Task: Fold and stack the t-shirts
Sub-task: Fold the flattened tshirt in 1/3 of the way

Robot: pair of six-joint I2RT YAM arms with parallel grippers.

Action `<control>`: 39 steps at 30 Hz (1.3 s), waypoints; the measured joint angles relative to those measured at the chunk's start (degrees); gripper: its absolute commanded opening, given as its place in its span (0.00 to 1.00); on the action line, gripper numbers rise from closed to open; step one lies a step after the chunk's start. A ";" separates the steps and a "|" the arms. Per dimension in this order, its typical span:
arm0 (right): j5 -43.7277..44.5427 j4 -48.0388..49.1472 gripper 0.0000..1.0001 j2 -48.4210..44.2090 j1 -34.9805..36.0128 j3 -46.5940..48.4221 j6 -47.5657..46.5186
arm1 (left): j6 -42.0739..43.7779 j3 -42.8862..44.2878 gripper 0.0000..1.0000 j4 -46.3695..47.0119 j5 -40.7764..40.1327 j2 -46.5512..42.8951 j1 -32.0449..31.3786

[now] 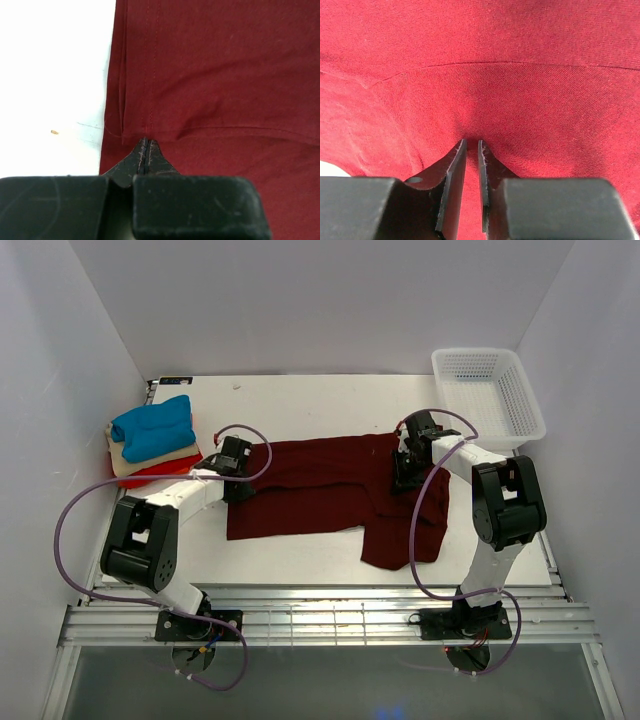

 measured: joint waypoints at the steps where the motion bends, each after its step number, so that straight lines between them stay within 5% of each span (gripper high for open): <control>1: -0.02 0.02 0.21 0.00 0.00 0.00 0.00 | 0.00 0.31 0.00 -0.07 -0.02 0.00 0.00; 16: 3.43 -1.20 0.21 -0.02 0.00 1.01 0.11 | 0.83 23.04 0.00 -0.55 -2.54 15.32 0.00; 39: 14.69 -7.28 0.20 8.52 -1.77 12.87 3.06 | -0.98 24.24 0.00 -5.49 -0.07 22.12 0.98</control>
